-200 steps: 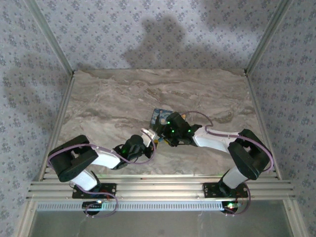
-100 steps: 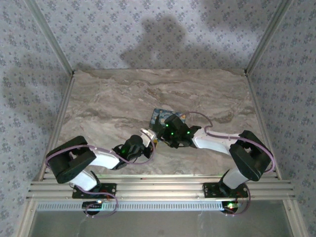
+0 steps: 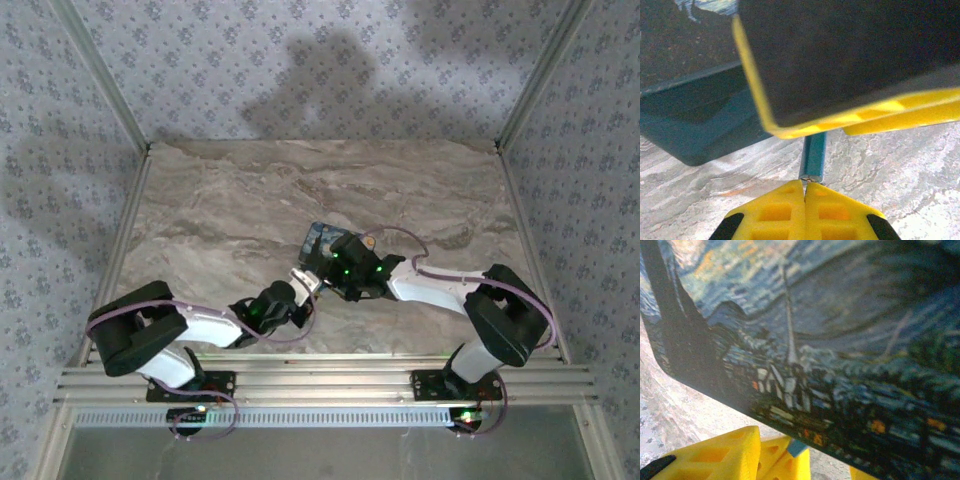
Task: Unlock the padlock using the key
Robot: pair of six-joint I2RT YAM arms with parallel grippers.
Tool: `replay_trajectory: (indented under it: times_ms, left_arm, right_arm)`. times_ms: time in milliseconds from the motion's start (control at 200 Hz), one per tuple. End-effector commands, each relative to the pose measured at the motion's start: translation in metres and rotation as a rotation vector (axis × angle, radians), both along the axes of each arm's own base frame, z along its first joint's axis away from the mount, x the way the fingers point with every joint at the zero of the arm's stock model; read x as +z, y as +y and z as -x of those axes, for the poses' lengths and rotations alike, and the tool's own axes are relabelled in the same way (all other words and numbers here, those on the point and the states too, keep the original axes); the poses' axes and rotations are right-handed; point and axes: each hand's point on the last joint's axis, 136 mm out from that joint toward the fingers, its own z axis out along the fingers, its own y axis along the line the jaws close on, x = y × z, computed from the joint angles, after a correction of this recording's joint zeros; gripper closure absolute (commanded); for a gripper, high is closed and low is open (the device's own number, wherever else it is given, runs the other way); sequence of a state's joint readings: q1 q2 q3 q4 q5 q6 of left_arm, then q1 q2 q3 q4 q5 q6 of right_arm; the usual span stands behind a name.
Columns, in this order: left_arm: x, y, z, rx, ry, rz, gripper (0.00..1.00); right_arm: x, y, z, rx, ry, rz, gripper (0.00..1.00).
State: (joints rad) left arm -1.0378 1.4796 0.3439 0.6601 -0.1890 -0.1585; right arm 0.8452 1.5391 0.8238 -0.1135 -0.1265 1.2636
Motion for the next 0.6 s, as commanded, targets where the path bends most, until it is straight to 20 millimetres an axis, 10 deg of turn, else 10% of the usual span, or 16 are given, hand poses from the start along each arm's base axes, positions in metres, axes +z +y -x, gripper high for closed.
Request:
replay_trajectory:
  times_ms: [0,595]
  left_arm:
    - [0.019,-0.009,-0.007,0.014,-0.082,-0.016,1.00]
    - [0.035,0.016,-0.006,0.112,-0.183,-0.032,1.00]
  right_arm:
    - [0.000,0.002,0.000,0.007,0.000,0.026,0.52]
    - [0.001,0.006,0.005,0.035,0.004,0.055,0.43]
